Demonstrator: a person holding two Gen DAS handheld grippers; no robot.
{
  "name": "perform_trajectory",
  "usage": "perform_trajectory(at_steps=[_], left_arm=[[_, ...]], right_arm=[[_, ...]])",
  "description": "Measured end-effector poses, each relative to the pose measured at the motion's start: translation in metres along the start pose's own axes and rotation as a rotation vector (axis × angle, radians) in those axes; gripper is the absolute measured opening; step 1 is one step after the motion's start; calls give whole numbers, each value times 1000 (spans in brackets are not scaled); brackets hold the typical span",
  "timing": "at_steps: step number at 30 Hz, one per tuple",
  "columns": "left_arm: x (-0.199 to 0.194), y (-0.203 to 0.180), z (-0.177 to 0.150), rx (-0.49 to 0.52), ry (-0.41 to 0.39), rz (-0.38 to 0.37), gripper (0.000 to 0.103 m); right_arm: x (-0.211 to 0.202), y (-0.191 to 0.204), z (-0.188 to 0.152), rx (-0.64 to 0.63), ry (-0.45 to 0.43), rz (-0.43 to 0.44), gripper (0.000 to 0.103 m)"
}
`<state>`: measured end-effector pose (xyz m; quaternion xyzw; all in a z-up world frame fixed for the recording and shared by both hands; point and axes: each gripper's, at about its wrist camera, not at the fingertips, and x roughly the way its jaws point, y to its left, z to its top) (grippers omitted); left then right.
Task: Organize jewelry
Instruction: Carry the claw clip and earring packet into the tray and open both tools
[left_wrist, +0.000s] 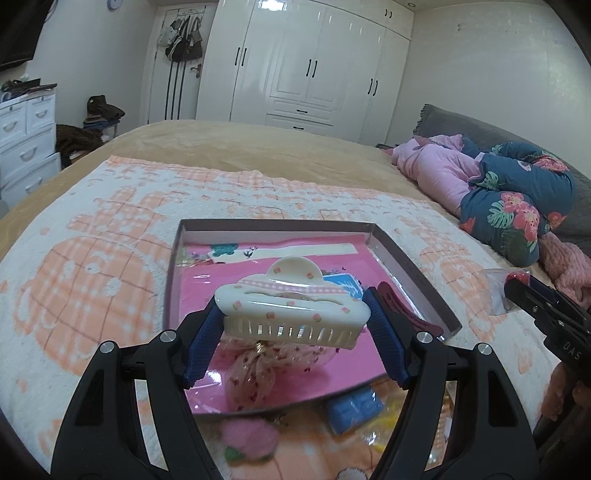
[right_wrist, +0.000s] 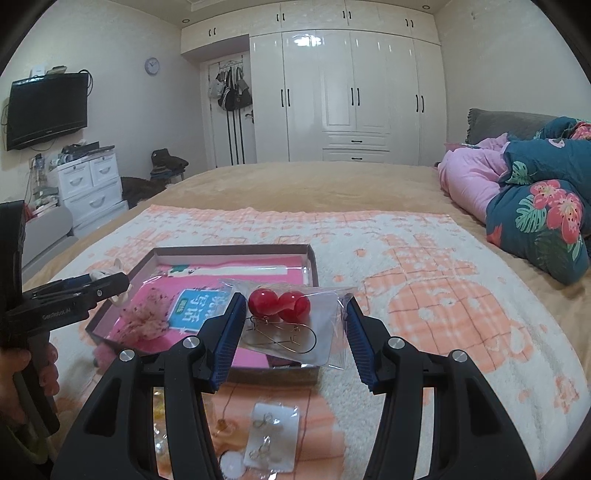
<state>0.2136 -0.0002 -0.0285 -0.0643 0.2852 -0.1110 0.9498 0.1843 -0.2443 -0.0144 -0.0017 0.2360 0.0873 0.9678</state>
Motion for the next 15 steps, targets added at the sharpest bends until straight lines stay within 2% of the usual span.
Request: perform_trajectory(at_steps=[15], left_arm=[[34,-8,-6,34,66,-23,64]], right_arm=[[43,2,10,-23,40,-3,52]])
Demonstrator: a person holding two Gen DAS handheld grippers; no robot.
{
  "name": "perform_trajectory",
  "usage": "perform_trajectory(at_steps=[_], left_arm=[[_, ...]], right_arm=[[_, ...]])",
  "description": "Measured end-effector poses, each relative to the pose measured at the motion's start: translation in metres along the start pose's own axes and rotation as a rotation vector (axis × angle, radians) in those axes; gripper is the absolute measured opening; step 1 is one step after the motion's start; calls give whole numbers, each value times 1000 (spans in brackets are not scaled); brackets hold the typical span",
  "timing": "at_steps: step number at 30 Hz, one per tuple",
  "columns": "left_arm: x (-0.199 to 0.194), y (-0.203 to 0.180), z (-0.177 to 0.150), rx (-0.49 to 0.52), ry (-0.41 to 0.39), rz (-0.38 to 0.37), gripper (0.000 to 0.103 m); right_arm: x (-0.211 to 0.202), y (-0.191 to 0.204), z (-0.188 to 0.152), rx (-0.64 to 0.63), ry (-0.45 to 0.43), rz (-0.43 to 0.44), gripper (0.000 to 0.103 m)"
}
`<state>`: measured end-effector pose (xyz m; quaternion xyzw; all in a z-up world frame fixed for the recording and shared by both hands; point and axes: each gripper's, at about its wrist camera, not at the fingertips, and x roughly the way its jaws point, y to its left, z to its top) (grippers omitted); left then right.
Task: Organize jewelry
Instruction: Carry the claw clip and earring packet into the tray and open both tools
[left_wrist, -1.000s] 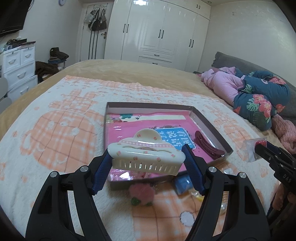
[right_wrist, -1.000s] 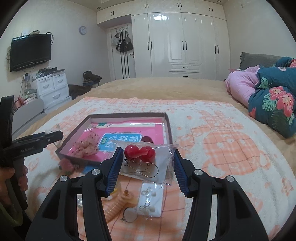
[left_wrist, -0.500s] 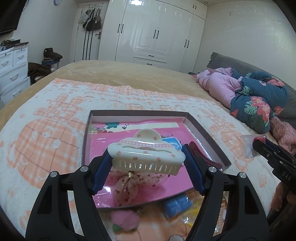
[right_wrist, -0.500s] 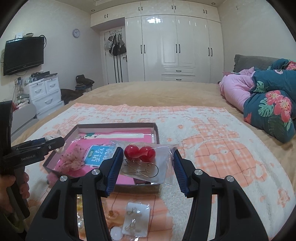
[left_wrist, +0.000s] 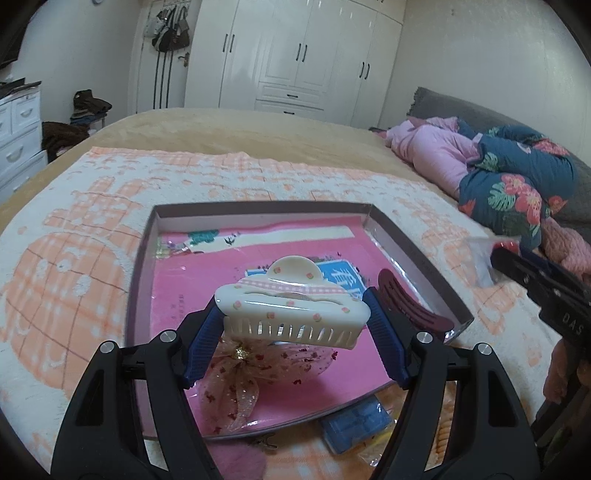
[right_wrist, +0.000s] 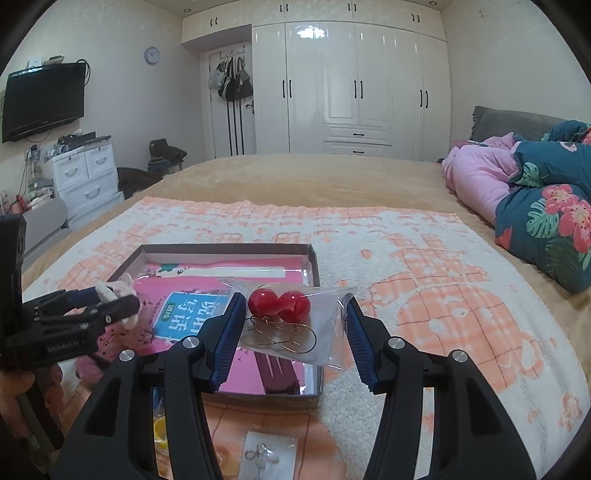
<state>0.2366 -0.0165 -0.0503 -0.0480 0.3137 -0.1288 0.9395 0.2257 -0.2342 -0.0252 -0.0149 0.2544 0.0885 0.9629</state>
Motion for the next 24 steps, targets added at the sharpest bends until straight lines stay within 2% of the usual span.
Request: perform_trajectory(at_steps=[15,24], left_arm=[[20,-4,-14,20,81,-13,64],[22,0,-15,10,94,-7,67]], right_arm=[[46,11,8,-19,92,55,52],[71,16,9,-32,146,73,52]])
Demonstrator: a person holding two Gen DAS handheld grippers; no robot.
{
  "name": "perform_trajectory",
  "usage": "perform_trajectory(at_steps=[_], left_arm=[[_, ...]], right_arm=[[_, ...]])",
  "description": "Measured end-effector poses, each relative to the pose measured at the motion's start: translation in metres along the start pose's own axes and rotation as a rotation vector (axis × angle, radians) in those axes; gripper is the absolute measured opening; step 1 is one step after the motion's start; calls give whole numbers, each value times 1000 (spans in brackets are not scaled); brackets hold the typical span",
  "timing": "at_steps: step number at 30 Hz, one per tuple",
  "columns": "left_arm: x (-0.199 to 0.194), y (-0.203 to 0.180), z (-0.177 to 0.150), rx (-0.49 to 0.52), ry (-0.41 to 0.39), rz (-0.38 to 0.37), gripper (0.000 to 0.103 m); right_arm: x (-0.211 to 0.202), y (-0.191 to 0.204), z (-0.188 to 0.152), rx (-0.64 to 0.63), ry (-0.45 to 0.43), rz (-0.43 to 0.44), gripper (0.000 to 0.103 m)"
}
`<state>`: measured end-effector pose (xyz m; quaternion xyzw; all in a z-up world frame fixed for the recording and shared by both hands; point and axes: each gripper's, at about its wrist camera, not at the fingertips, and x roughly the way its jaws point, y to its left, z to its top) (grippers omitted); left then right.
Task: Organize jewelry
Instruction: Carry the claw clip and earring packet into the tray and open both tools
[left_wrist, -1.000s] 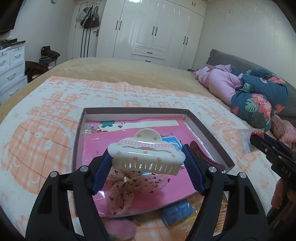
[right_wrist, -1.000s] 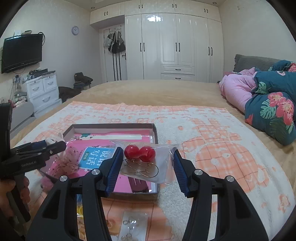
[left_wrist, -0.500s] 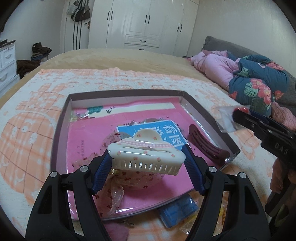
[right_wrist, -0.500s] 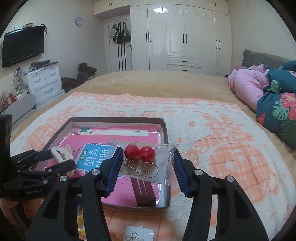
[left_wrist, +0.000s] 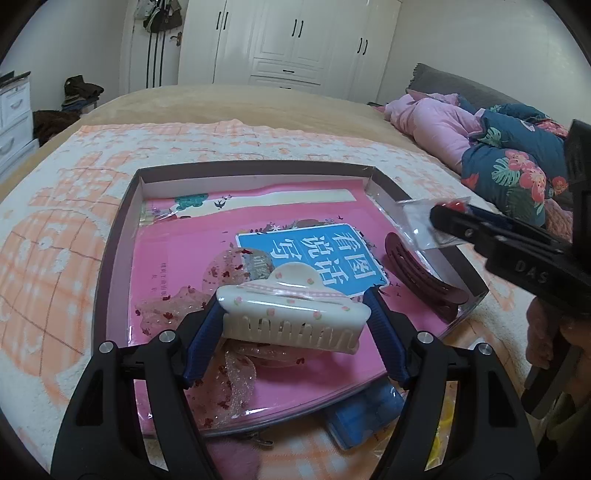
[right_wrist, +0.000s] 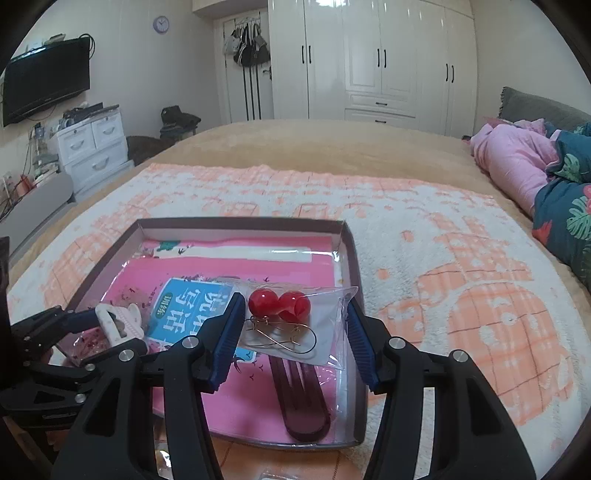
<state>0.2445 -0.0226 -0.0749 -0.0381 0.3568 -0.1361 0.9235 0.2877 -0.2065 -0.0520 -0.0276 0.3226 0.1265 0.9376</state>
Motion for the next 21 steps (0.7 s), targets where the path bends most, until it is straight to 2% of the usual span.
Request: perform_trajectory(at_steps=[1,10,16,21], left_arm=[[-1,0,-1,0,0,-1,71],[-4,1,-2,1,-3,9,77],[-13,4,0,-10,-23,9,81],[-22,5,-2,-19,-37,15,89]], right_arm=[[3,1,-1,-2,8,5,52],[14,3,-13,2,51,32,58],[9,-6,-20,51,45,26,70],[-4,-7,-25,45,6,1,79]])
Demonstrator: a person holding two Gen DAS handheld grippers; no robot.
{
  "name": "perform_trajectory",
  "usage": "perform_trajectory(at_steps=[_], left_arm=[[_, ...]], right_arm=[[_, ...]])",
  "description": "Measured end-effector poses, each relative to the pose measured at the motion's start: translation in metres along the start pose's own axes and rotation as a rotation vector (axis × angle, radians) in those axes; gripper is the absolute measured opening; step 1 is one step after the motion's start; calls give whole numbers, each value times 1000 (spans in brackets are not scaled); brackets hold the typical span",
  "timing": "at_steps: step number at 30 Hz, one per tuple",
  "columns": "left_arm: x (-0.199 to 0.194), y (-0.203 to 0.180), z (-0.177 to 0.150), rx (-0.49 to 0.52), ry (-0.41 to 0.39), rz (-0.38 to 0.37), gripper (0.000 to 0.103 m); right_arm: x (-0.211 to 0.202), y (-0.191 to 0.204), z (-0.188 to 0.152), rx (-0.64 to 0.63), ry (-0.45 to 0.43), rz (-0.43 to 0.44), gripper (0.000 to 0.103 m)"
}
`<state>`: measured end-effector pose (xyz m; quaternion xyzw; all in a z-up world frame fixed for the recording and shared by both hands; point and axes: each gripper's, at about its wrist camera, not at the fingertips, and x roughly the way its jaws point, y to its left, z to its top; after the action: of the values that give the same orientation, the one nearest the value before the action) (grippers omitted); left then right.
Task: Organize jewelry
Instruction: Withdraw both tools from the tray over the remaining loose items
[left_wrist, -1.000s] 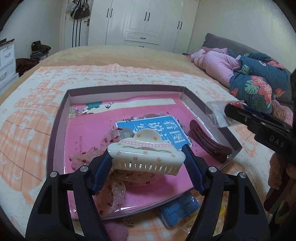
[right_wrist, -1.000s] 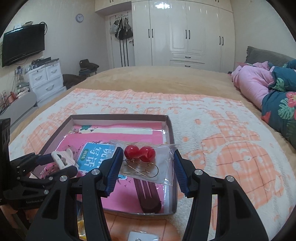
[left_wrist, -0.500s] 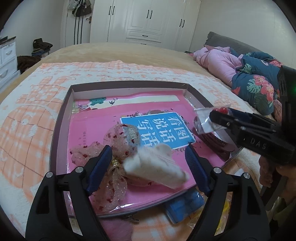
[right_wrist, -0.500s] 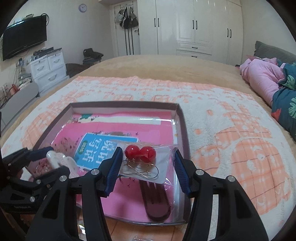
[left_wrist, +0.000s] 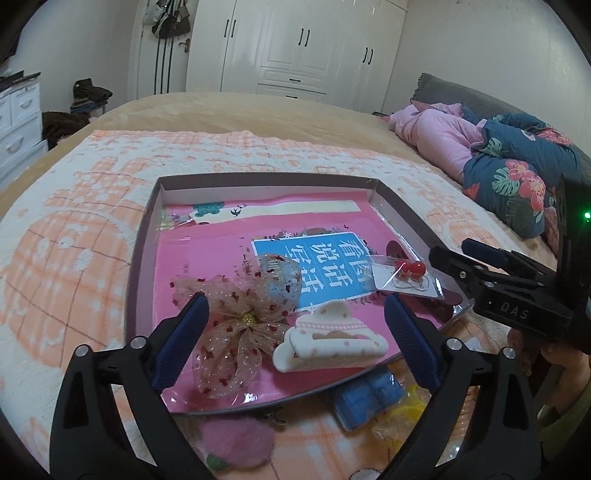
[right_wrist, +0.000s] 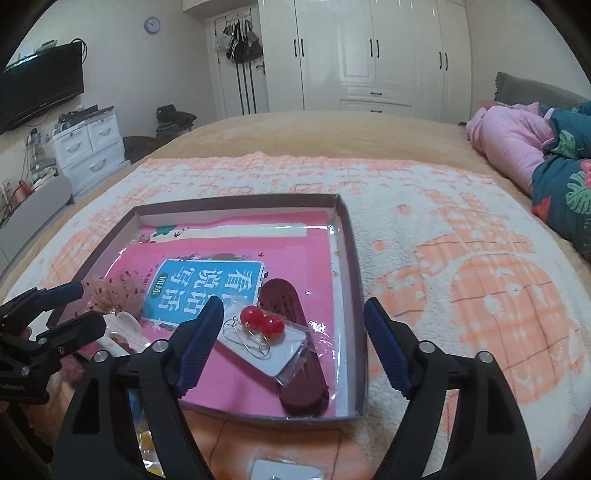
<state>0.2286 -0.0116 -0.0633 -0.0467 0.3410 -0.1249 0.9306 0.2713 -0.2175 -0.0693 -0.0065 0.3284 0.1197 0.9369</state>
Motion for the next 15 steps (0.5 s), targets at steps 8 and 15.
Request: perform_trajectory(at_steps=[8,15], left_arm=[[-15,2,-2,-13,-37,8,91],[-27,5,-1,-24,-68,26,92]], right_arm=[[-30,-1,0,11,-99,-6,93],[-49,3,2,7,-163,0,96]])
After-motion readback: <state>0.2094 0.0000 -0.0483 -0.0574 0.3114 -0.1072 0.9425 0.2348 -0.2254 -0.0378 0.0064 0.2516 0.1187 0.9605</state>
